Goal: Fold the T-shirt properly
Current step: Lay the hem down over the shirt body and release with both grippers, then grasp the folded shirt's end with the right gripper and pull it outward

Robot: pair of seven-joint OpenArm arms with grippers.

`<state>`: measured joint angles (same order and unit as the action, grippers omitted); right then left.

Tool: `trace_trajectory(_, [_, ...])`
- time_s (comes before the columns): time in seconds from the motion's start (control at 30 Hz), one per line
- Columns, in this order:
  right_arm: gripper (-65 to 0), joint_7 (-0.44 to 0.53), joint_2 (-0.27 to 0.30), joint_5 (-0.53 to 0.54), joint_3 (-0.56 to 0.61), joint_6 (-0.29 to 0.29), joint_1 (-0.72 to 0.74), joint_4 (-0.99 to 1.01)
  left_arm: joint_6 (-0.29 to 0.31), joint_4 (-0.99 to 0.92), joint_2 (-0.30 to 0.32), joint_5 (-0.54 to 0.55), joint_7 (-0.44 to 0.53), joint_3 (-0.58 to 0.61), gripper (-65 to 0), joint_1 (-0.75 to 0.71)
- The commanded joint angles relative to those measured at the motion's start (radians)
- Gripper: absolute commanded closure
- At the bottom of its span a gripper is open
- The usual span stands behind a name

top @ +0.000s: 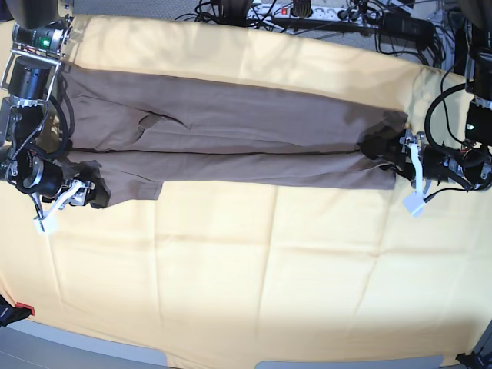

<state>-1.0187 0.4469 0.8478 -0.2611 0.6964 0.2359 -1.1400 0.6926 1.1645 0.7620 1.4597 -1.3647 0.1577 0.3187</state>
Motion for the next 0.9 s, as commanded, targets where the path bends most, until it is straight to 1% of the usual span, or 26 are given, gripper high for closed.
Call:
trace_trajectory(0.0, [-44.7, -0.002, 0.013, 0.007, 0.018, 0.002, 0.021, -0.015, 0.006, 0.011, 0.020, 0.024, 0.006, -0.009, -34.5, 0.025])
trace_trajectory(0.07, [-44.7, 0.001, 0.013, -0.010, 0.055, 0.002, 0.022, -0.015, 0.006, 0.011, 0.020, 0.024, 0.006, -0.008, -34.5, 0.025])
trace_trajectory(0.13, [-44.7, 0.023, 0.013, -0.036, 0.083, 0.002, 0.021, -0.015, 0.006, 0.011, 0.019, 0.024, 0.006, -0.008, -34.5, 0.025])
trace_trajectory(0.27, [-44.7, 0.020, 0.013, -0.038, 0.111, 0.002, 0.021, -0.015, 0.006, 0.011, 0.019, 0.024, 0.006, -0.008, -34.5, 0.025])
trace_trajectory(0.37, [-44.6, -0.011, 0.013, -0.020, 0.111, 0.002, 0.022, -0.015, 0.006, 0.011, 0.020, 0.024, 0.006, -0.008, -34.5, 0.025])
trace_trajectory(0.43, [-44.3, -0.061, 0.013, 0.030, 0.111, 0.002, 0.021, -0.015, 0.006, 0.011, 0.020, 0.024, 0.006, -0.008, -34.5, 0.025])
trace_trajectory(0.47, [-42.1, -0.090, 0.013, 0.061, 0.111, 0.002, 0.021, -0.015, 0.006, 0.011, 0.019, 0.024, 0.006, -0.008, -34.5, 0.025])
trace_trajectory(0.5, [-38.0, -0.117, 0.013, 0.091, 0.111, 0.002, 0.022, -0.015, 0.006, 0.011, 0.019, 0.024, 0.007, -0.008, -34.5, 0.025])
trace_trajectory(0.57, [-25.6, -0.155, 0.013, 0.139, 0.111, 0.002, 0.022, -0.015, 0.006, 0.011, 0.019, 0.024, 0.008, -0.008, -34.5, 0.025])
trace_trajectory(0.63, [-12.6, -0.151, 0.014, 0.151, 0.111, 0.002, 0.023, -0.015, 0.006, 0.011, 0.019, 0.024, 0.011, -0.008, -34.5, 0.025])
trace_trajectory(0.7, [-2.4, -0.140, 0.014, 0.151, 0.111, 0.002, 0.025, -0.015, 0.006, 0.011, 0.019, 0.024, 0.011, -0.008, -34.5, 0.025])
trace_trajectory(0.73, [0.0, -0.127, 0.013, 0.151, 0.111, 0.002, 0.027, -0.015, 0.006, 0.011, 0.020, 0.024, 0.014, -0.008, -34.5, 0.025])
trace_trajectory(0.8, [0.0, -0.110, 0.014, 0.154, 0.111, 0.002, 0.031, -0.015, 0.006, 0.011, 0.020, 0.024, 0.022, -0.008, -34.5, 0.025])
trace_trajectory(0.87, [0.0, -0.108, 0.016, 0.192, 0.111, 0.002, 0.032, -0.017, 0.006, 0.011, 0.019, 0.024, 0.030, -0.008, -34.5, 0.025])
